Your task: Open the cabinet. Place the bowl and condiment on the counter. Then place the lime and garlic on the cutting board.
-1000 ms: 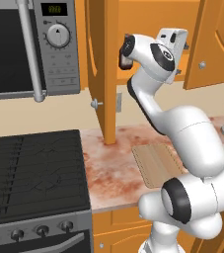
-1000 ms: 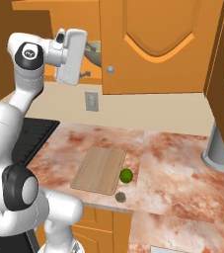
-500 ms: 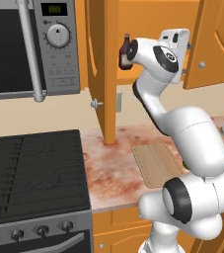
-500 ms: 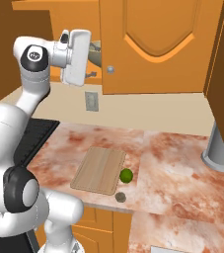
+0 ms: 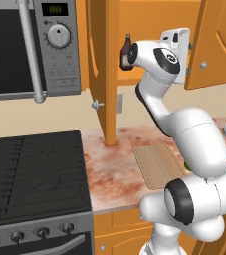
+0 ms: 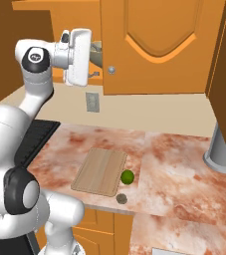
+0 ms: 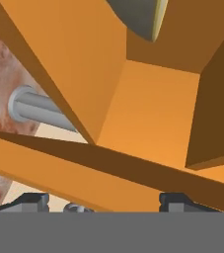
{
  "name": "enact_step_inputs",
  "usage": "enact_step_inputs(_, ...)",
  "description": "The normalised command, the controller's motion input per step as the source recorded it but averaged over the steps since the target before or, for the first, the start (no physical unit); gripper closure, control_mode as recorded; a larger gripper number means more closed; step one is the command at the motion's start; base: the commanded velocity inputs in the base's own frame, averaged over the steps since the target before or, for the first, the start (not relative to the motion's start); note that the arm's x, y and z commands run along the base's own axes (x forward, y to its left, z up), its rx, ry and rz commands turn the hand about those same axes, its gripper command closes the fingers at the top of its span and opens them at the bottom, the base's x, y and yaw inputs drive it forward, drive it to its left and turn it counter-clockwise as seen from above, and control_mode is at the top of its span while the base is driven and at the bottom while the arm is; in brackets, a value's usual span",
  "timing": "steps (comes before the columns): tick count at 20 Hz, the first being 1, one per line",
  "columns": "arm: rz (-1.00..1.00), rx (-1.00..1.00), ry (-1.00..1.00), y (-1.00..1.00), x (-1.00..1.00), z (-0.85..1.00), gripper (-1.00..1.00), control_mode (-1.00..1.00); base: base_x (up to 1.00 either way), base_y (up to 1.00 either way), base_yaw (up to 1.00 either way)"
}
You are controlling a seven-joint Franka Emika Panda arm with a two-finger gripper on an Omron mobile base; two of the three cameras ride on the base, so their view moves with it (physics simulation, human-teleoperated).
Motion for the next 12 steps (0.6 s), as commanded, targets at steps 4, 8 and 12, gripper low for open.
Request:
enact_step_inputs(4, 0.00, -0.04, 0.05, -0.72, -0.48, 0.09, -1.00, -1.00, 0.00, 0.00, 0.00)
enact_step_inputs(8, 0.00, -0.01, 0.01, -0.96, -0.72, 0.16, -1.00, -1.00, 0.00, 0.00, 0.00)
enact_step_inputs(12, 0.00, 0.00, 0.00, -1.00, -0.82, 0.12, -1.00, -1.00, 0.00, 0.00, 0.00)
